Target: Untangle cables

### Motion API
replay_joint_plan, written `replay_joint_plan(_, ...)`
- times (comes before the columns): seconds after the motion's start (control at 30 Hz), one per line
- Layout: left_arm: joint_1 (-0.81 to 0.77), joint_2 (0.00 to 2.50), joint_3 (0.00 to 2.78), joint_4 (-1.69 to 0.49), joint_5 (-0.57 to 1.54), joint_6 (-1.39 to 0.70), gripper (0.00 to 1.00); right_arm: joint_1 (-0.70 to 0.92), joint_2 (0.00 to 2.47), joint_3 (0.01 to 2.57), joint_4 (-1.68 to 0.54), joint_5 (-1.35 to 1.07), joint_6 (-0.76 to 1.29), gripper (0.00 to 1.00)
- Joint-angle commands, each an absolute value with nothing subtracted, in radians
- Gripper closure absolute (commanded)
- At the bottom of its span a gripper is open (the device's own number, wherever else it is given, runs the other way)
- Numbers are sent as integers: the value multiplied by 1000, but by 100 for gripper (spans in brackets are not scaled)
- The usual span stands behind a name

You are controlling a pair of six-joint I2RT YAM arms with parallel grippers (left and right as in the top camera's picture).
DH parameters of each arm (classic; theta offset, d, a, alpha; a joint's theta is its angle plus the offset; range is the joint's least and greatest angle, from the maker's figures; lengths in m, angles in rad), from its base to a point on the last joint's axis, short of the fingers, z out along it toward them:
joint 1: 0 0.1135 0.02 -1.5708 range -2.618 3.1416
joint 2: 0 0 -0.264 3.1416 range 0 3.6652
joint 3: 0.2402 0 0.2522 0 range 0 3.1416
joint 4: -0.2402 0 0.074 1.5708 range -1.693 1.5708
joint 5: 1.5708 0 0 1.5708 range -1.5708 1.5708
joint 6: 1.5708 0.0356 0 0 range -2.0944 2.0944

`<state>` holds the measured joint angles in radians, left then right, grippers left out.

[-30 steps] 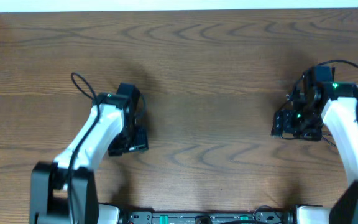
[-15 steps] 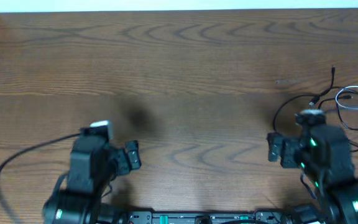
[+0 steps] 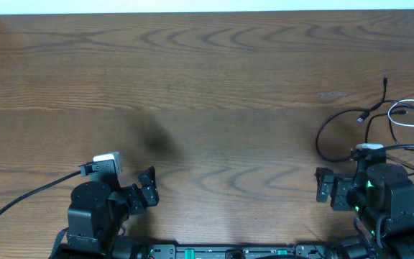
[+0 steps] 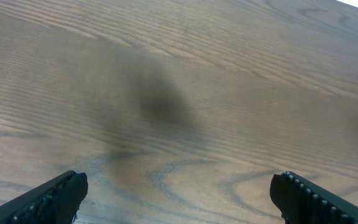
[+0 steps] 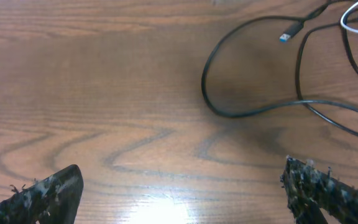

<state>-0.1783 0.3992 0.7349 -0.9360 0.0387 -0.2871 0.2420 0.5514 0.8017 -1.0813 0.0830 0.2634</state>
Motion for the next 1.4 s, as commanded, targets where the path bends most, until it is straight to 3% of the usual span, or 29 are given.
replay_joint_plan(0.0,-173,397,730,-937,22,-278,1,249,548,794,-1100,95,276,1)
replay_joint_plan(0.63,-173,397,730,-937,22,-278,1,197,482,762,-1060,121,253,1)
replay_joint_plan(1.03,-173,397,730,-937,22,-278,1,62,111,406,-540,54,201,1)
replay_joint_plan(1.37,-173,397,730,-937,22,-278,1,53,19,186,-125,46,201,1)
